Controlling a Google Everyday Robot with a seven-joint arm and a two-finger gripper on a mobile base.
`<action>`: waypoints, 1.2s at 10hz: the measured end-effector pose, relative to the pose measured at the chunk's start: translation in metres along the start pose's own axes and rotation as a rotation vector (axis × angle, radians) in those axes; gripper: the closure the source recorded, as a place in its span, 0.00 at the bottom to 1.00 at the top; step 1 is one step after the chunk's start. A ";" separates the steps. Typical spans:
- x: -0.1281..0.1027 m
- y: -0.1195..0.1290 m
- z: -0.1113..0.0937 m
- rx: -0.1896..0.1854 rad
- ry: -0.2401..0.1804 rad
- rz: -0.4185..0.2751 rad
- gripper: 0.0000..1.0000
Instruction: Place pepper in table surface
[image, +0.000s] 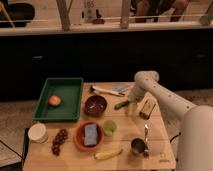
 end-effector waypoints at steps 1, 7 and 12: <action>-0.006 0.005 0.003 -0.008 0.007 -0.037 0.21; -0.026 0.009 0.010 -0.041 0.024 -0.147 0.77; -0.023 0.005 0.010 -0.046 0.019 -0.139 1.00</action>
